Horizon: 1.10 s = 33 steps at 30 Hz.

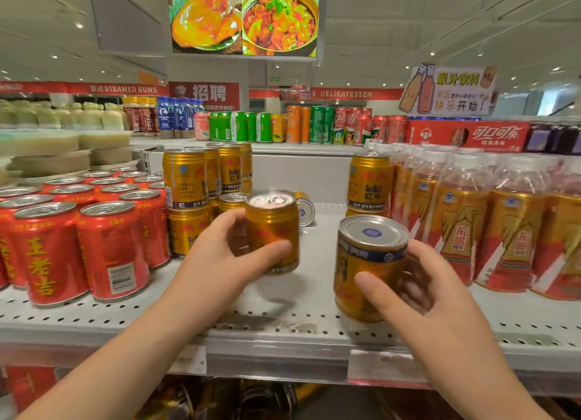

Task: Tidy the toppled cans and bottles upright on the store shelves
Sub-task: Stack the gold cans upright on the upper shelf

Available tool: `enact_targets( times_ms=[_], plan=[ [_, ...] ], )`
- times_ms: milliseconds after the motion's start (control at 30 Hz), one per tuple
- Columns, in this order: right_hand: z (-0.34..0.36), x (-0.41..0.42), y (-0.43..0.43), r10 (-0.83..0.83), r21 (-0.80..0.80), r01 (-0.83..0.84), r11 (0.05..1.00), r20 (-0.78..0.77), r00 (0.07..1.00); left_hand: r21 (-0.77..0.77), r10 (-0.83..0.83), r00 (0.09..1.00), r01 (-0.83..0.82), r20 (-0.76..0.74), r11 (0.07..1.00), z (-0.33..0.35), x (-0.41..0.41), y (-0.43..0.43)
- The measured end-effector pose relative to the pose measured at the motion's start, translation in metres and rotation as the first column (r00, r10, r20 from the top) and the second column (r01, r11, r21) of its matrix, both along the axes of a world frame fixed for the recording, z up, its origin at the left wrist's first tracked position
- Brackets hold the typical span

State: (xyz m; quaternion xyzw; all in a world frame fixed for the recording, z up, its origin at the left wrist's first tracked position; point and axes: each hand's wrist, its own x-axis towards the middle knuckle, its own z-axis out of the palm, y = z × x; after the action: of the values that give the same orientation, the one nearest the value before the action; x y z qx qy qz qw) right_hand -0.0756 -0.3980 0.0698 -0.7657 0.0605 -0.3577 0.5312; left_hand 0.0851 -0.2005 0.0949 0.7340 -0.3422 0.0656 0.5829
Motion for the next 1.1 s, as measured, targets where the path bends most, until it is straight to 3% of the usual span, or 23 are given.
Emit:
enact_targets(
  times_ms=[233, 500, 633, 700, 1100],
  plan=[
    [0.004, -0.028, -0.040, -0.078, 0.043, 0.076, 0.996, 0.046, 0.996, -0.112, -0.149, 0.988, 0.144, -0.033, 0.983, 0.048, -0.013, -0.095],
    [-0.002, -0.038, -0.063, -0.097, 0.037, 0.096, 0.995, 0.034, 0.995, 0.017, -0.148, 0.989, 0.148, -0.014, 0.989, 0.036, -0.014, -0.124],
    [-0.004, -0.040, -0.067, -0.072, 0.032, 0.072, 0.997, 0.023, 0.997, 0.176, -0.275, 0.956, 0.290, -0.104, 0.941, 0.022, -0.006, -0.108],
    [-0.006, -0.040, -0.068, -0.065, 0.027, 0.065, 0.998, 0.010, 0.998, 0.259, -0.255, 0.960, 0.278, -0.118, 0.925, 0.012, -0.004, -0.101],
    [0.005, -0.032, -0.066, 0.036, -0.015, -0.035, 0.999, 0.045, 0.998, 0.291, -0.178, 0.982, 0.190, -0.066, 0.938, 0.004, -0.014, -0.129]
  ],
)
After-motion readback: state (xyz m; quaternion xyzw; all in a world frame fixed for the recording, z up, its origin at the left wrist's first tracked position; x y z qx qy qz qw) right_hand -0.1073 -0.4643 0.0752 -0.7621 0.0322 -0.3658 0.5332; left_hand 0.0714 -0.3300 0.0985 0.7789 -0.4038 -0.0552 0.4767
